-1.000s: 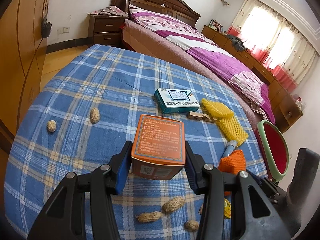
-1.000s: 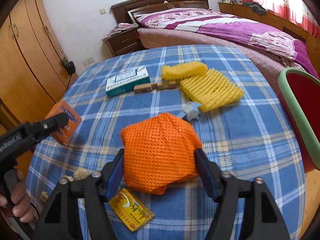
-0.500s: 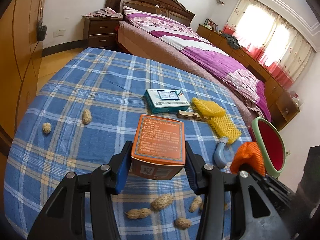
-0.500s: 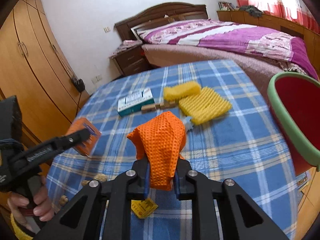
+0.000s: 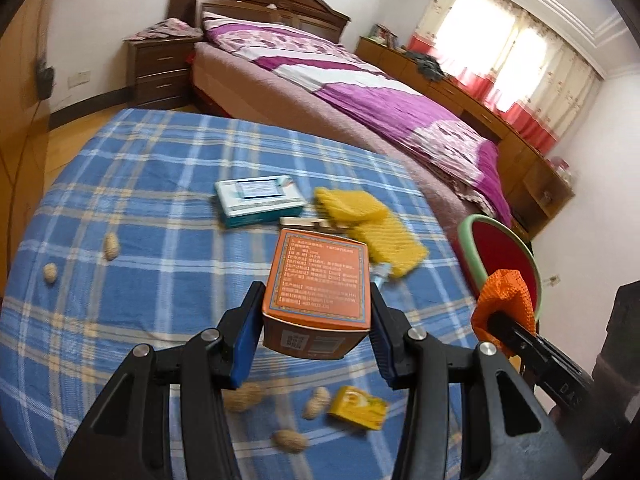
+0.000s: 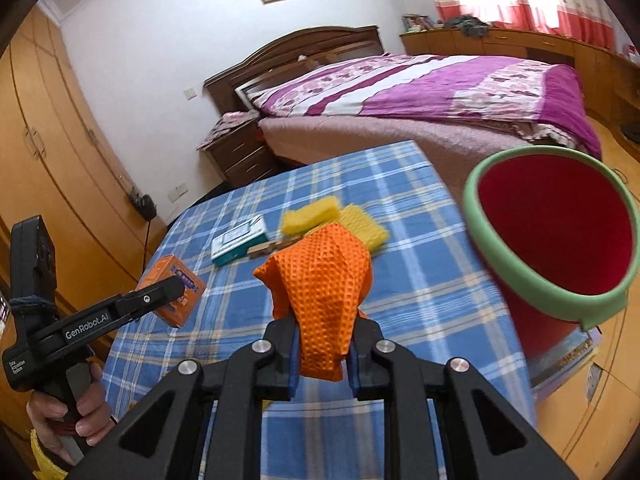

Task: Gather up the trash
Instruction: 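Carry the cardboard box and mesh cloth over the red bucket and open both grippers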

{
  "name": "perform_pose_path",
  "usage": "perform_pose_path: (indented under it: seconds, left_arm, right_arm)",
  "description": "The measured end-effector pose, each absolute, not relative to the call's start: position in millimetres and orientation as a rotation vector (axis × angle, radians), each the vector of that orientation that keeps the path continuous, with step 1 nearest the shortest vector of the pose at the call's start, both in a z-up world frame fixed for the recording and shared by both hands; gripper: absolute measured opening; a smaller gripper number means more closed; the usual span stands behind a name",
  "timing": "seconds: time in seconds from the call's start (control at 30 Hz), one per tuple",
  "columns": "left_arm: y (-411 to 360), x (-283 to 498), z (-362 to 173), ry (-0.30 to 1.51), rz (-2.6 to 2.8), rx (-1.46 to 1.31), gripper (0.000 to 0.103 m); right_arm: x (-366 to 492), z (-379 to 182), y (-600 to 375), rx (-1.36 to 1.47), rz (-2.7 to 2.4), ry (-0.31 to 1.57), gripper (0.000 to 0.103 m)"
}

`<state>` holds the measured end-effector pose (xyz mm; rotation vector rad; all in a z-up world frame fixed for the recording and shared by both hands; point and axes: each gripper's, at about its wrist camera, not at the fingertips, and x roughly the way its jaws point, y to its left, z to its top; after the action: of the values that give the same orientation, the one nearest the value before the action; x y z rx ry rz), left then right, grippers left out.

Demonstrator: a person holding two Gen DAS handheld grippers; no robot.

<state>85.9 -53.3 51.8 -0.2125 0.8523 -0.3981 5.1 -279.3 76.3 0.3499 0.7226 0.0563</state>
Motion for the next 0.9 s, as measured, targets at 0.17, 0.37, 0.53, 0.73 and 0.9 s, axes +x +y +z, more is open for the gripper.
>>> perform_pose_path:
  seconds: [0.17, 0.37, 0.53, 0.73, 0.9]
  left_arm:
    - [-84.8, 85.3, 57.9, 0.876, -0.467, -0.185, 0.049]
    - [-134.5, 84.7, 65.2, 0.885, -0.542, -0.124, 0.049]
    - [-176.4, 88.0, 65.0, 0.891, -0.594, -0.076, 0.049]
    - [-226.2, 93.0, 63.7, 0.897, -0.644, -0.013, 0.049]
    - [-264.6, 94.5, 62.8, 0.887, -0.685, 0.039, 0.049]
  right_arm:
    - [-6.1, 84.1, -303.1, 0.329, -0.010, 0.681, 0.020]
    - [-19.8, 93.2, -345.5, 0.358, -0.085, 0.633, 0.020]
    - [-29.4, 93.7, -380.1, 0.386, -0.145, 0.613, 0.021]
    - [-36.8, 90.9, -414.2, 0.411, -0.213, 0.593, 0.023]
    - [-33.1, 82.3, -441.3, 0.442, -0.251, 0.600, 0.024]
